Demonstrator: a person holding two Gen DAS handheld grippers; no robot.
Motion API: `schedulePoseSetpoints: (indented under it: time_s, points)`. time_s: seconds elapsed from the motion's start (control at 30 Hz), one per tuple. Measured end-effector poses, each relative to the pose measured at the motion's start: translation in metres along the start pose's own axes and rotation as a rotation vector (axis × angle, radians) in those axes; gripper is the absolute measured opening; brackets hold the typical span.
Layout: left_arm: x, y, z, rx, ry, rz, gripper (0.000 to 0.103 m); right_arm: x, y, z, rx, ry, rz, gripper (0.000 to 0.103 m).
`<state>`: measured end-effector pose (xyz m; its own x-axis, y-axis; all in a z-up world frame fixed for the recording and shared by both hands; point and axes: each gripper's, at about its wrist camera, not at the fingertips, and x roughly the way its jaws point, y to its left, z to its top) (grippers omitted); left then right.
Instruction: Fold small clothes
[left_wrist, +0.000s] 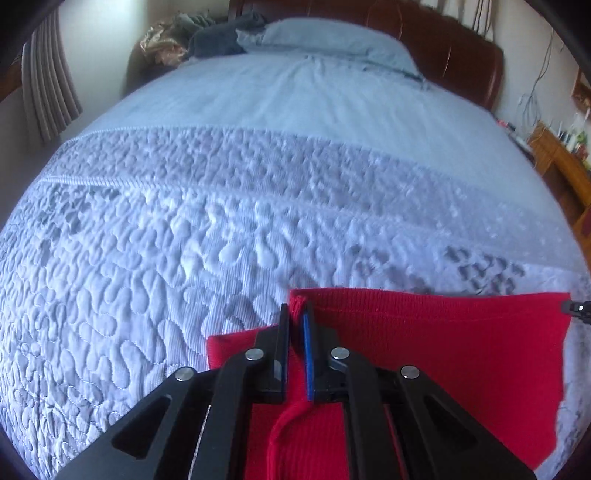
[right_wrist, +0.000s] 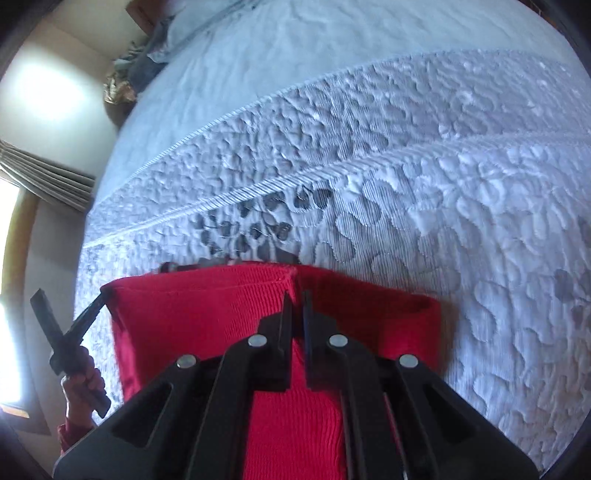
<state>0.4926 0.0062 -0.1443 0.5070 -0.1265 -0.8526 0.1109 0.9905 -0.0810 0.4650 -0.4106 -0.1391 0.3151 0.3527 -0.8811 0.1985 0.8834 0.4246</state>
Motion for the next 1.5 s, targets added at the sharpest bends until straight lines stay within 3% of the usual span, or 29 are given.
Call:
schedulePoseSetpoints:
  time_s: [0.13, 0.27, 0.33, 0.37, 0.5, 0.6, 0.73, 0.83, 0.87, 0.9, 0.97, 1.03, 1.1, 1.2, 1.3, 1.37, 1.4, 1.43, 1.47, 1.5]
  points:
    - [0.019, 0.005, -0.012, 0.001, 0.047, 0.035, 0.013, 0.022, -0.006, -0.004, 0.014, 0.031, -0.068, 0.007]
    - [0.016, 0.011, -0.019, -0.012, 0.054, 0.032, 0.024, 0.022, -0.016, -0.011, 0.023, 0.034, -0.115, 0.023]
    - [0.007, 0.013, -0.022, -0.033, 0.063, 0.018, 0.042, 0.014, -0.022, -0.019, 0.022, 0.025, -0.106, 0.023]
    - [0.001, 0.013, -0.025, -0.036, 0.067, 0.022, 0.044, 0.008, -0.025, -0.025, 0.022, 0.023, -0.101, 0.023]
    - [-0.034, 0.007, -0.058, 0.015, 0.097, 0.043, 0.063, -0.022, -0.027, -0.072, -0.035, 0.027, -0.066, 0.027]
    - [-0.06, 0.009, -0.1, 0.043, 0.128, 0.045, 0.066, -0.037, -0.033, -0.113, -0.06, 0.061, -0.009, 0.041]
    - [-0.087, 0.013, -0.154, 0.045, 0.138, 0.07, 0.07, -0.051, -0.035, -0.17, -0.107, 0.12, 0.077, 0.044]
    - [-0.091, 0.016, -0.18, 0.013, 0.161, 0.06, 0.07, -0.051, -0.031, -0.194, -0.13, 0.147, 0.096, 0.044]
    - [-0.09, 0.017, -0.184, -0.003, 0.163, 0.064, 0.07, -0.049, -0.029, -0.198, -0.133, 0.155, 0.095, 0.04]
    - [-0.092, 0.017, -0.186, -0.012, 0.16, 0.063, 0.07, -0.047, -0.028, -0.201, -0.133, 0.163, 0.101, 0.024]
    - [-0.092, 0.017, -0.186, -0.019, 0.16, 0.05, 0.062, -0.047, -0.026, -0.206, -0.124, 0.175, 0.117, 0.004]
    - [-0.09, 0.02, -0.183, -0.044, 0.185, -0.005, 0.034, -0.055, -0.026, -0.207, -0.116, 0.155, 0.118, 0.004]
    - [-0.087, 0.025, -0.18, -0.087, 0.208, -0.032, 0.024, -0.06, -0.027, -0.206, -0.114, 0.143, 0.112, 0.003]
    - [-0.084, 0.026, -0.181, -0.068, 0.219, -0.029, 0.023, -0.05, -0.037, -0.213, -0.103, 0.195, 0.021, 0.003]
    - [-0.083, 0.024, -0.182, -0.058, 0.22, -0.02, 0.024, -0.041, -0.039, -0.219, -0.108, 0.205, 0.008, 0.003]
    - [-0.086, 0.023, -0.181, -0.066, 0.224, -0.034, 0.034, -0.046, -0.034, -0.218, -0.106, 0.194, 0.024, 0.009]
    - [-0.087, 0.023, -0.181, -0.075, 0.234, -0.043, 0.044, -0.051, -0.032, -0.217, -0.097, 0.185, 0.04, 0.017]
    - [-0.091, 0.025, -0.18, -0.091, 0.238, -0.06, 0.062, -0.057, -0.031, -0.216, -0.092, 0.175, 0.054, 0.027]
    - [-0.096, 0.028, -0.18, -0.107, 0.228, -0.071, 0.071, -0.061, -0.031, -0.215, -0.091, 0.162, 0.058, 0.047]
    - [-0.104, 0.034, -0.179, -0.125, 0.205, -0.07, 0.081, -0.067, -0.032, -0.214, -0.091, 0.143, 0.055, 0.055]
